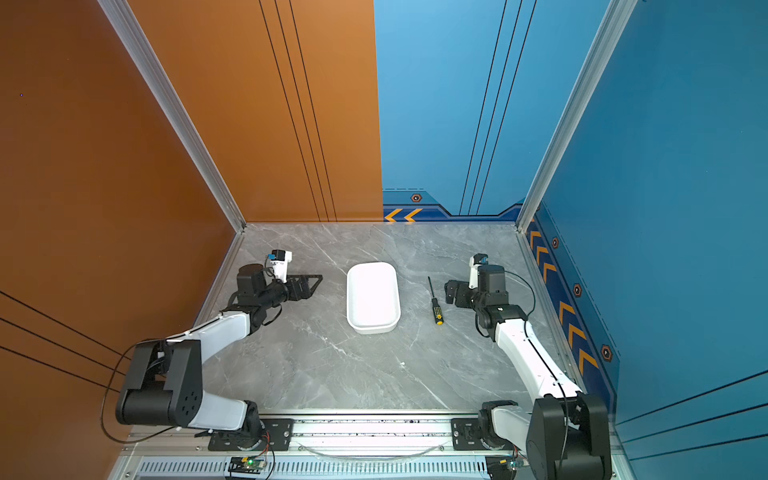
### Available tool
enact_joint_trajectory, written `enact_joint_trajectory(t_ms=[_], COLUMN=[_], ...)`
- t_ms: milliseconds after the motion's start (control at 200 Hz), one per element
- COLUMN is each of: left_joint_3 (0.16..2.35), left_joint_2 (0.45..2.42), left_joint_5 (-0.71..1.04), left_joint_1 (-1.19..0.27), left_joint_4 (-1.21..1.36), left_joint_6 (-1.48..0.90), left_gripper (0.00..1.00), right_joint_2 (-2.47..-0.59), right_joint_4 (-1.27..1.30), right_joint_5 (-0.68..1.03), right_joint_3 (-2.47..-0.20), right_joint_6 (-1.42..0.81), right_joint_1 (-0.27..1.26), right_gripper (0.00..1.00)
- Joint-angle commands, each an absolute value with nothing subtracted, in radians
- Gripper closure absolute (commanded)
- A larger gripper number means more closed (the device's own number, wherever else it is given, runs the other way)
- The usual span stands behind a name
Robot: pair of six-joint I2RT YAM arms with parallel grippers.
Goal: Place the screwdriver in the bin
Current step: 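Lower the right gripper over the screwdriver handle while the left gripper hovers beside the bin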
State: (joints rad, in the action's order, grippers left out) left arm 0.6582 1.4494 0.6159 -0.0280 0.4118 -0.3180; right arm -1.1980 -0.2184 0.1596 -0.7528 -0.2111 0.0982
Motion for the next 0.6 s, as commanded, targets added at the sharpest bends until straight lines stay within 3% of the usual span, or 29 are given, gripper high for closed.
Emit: enact_joint_trajectory(t_ms=[0,591], left_joint_3=[0.649,0.628], left_joint_2=[1.449,1.545], left_joint_5=[0.72,0.859], left_joint_1=[-0.032,-0.085], left_joint_4=[0.405,0.404], left_joint_6=[-0.373,-0.506], left_gripper=[0.02,0.02], right_joint_2=[-1.267,-1.547], right_joint_4=[-0.381,-0.467], right_joint_5=[0.233,0.126], right_joint_3=[-0.817,-0.925], right_joint_6=[-0.238,-0.221], right_joint_1=[0.146,0.264], right_gripper=[0.03,0.08])
